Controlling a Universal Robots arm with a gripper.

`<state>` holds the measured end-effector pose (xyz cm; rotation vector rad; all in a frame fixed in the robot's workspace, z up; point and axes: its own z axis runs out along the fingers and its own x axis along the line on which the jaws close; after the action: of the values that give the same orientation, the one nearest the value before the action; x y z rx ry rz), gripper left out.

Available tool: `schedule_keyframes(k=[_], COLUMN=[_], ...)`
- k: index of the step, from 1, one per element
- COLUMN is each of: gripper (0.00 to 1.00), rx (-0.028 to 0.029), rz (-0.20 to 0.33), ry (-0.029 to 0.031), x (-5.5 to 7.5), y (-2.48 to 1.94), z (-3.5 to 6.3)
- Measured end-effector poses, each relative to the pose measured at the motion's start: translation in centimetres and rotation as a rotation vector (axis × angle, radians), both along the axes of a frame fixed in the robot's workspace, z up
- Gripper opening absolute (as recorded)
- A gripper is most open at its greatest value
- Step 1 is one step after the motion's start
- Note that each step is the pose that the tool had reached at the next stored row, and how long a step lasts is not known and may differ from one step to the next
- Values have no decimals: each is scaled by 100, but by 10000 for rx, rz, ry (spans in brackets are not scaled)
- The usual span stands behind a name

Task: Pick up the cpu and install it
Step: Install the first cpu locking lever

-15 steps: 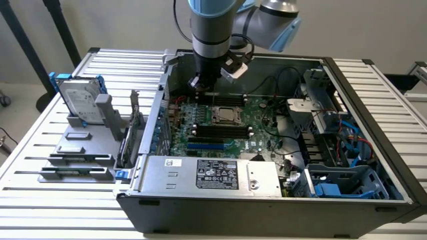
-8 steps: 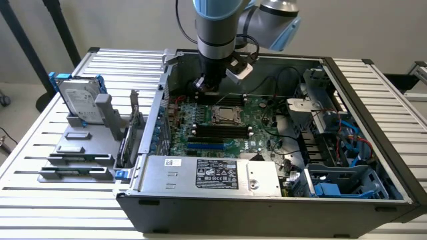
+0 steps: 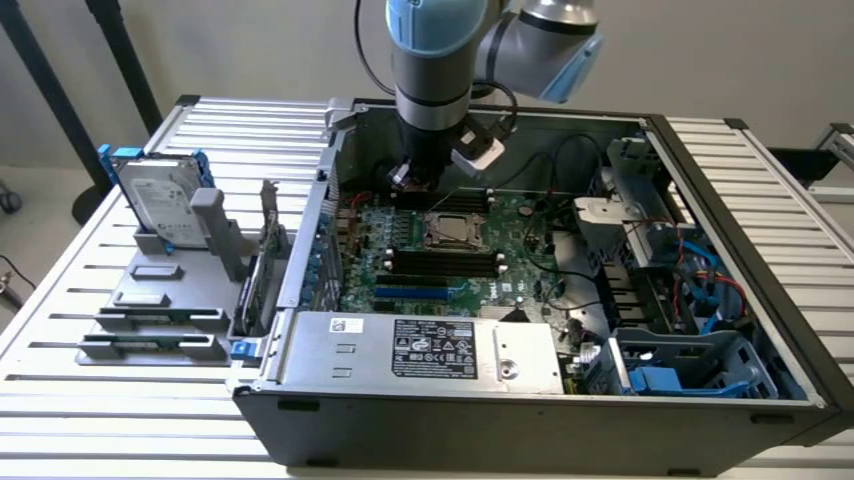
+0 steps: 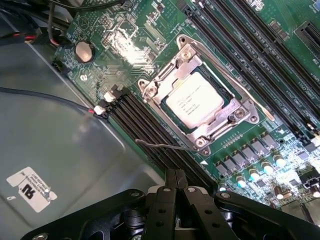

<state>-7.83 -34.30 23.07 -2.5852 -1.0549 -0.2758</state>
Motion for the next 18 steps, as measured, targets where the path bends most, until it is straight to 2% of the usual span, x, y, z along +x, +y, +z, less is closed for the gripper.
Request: schedule_keyframes(k=[5, 10, 18], gripper=[11, 11, 11], rx=[-28, -113, -118], rz=[-23, -23, -23], ry=[0, 0, -10], x=[1, 1, 1], y=[6, 6, 6], z=[-90, -155, -243])
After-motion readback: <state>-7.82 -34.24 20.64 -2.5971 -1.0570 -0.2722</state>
